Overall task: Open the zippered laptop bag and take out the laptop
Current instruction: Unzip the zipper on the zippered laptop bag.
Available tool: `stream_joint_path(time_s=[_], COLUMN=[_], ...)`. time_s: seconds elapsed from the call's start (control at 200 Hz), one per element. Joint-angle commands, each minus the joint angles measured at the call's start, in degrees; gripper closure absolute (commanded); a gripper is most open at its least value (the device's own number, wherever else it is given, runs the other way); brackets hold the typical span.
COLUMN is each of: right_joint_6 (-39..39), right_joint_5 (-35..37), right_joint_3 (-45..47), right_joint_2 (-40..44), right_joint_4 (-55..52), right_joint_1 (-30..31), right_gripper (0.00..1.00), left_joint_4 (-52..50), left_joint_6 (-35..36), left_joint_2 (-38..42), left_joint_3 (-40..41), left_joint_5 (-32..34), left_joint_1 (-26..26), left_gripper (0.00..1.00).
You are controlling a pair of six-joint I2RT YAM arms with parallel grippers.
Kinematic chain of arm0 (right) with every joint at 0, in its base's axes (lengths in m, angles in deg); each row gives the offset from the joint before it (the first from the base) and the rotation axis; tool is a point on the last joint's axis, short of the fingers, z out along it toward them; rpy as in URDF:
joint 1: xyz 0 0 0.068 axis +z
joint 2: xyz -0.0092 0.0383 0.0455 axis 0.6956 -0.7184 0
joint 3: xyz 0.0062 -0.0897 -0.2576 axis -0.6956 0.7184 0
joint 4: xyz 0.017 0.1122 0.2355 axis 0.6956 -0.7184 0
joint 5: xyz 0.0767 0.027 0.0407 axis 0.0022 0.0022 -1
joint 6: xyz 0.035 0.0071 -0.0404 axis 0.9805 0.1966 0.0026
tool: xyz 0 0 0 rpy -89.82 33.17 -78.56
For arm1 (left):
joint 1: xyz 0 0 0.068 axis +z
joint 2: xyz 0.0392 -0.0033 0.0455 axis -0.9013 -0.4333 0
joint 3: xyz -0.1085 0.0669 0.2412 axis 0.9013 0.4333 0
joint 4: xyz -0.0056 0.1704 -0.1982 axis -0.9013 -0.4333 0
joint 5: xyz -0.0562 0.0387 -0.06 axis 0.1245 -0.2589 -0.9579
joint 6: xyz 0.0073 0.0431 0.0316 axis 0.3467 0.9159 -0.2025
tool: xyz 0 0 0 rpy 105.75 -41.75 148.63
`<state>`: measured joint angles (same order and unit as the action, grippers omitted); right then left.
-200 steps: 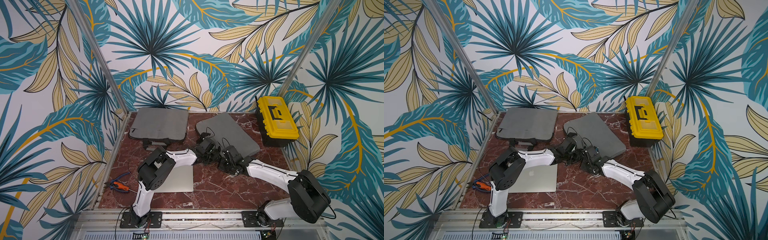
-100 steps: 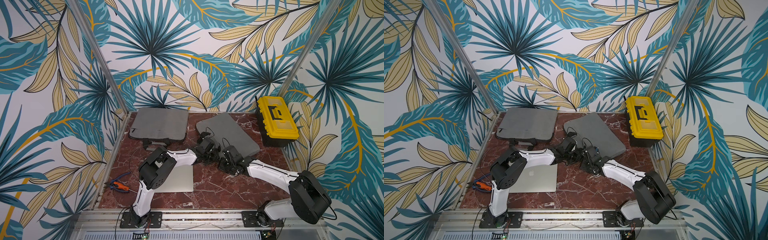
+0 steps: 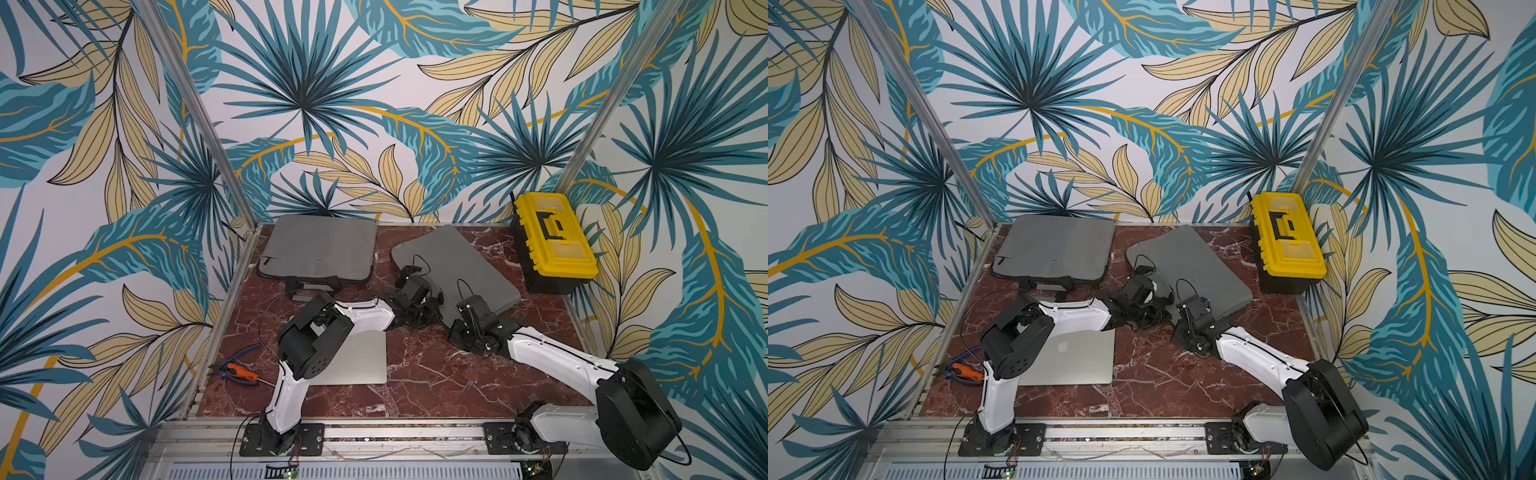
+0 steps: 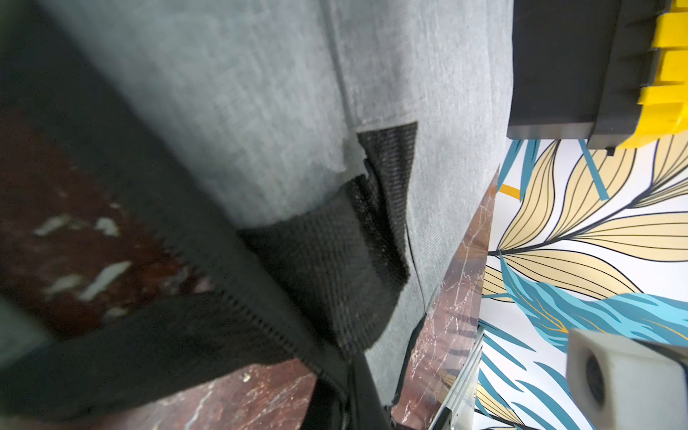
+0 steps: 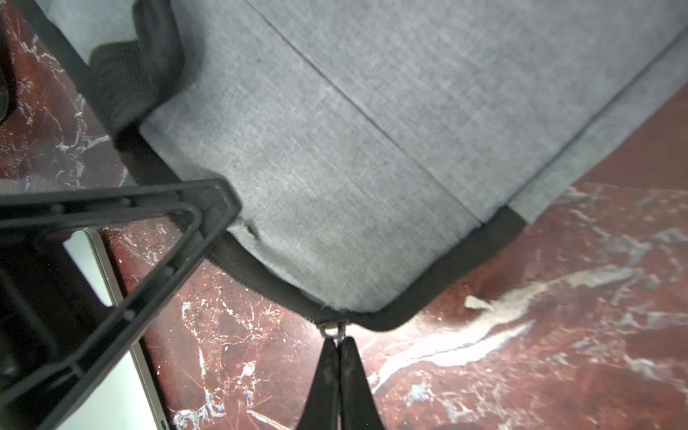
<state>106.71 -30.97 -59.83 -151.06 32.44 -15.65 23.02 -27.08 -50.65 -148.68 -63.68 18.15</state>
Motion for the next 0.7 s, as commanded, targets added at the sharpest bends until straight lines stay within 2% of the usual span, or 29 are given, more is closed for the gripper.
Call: stream_joint_path(time_s=[0.0, 0.185, 0.406, 0.696], right_joint_6=[-2.6, -5.8, -9.0, -8.7], right_joint_5=[4.1, 4.4, 8.0, 14.6], right_joint_3=[2.7, 2.6, 1.0, -1.0], right_joint_2=[0.9, 1.0, -0.5, -2.0], right_joint_4=[-8.9, -8.8, -10.8, -12.9], right_joint_1=[-2.8, -6.5, -9.1, -11.5], right_gripper=[1.00, 1.00, 1.00, 1.00], left_joint_4=[0.0, -0.1, 0.0, 0.0], left_joint_6=[1.9, 2.4, 2.9, 3.0], left_joint_2=[2.3, 2.8, 3.3, 3.8], left_joint_3=[0.7, 1.2, 1.3, 2.9], left_joint_5=[1.9, 1.6, 1.3, 1.1], left_joint_1=[1.5, 1.6, 1.8, 2.0], left_gripper=[1.00, 1.00, 1.00, 1.00])
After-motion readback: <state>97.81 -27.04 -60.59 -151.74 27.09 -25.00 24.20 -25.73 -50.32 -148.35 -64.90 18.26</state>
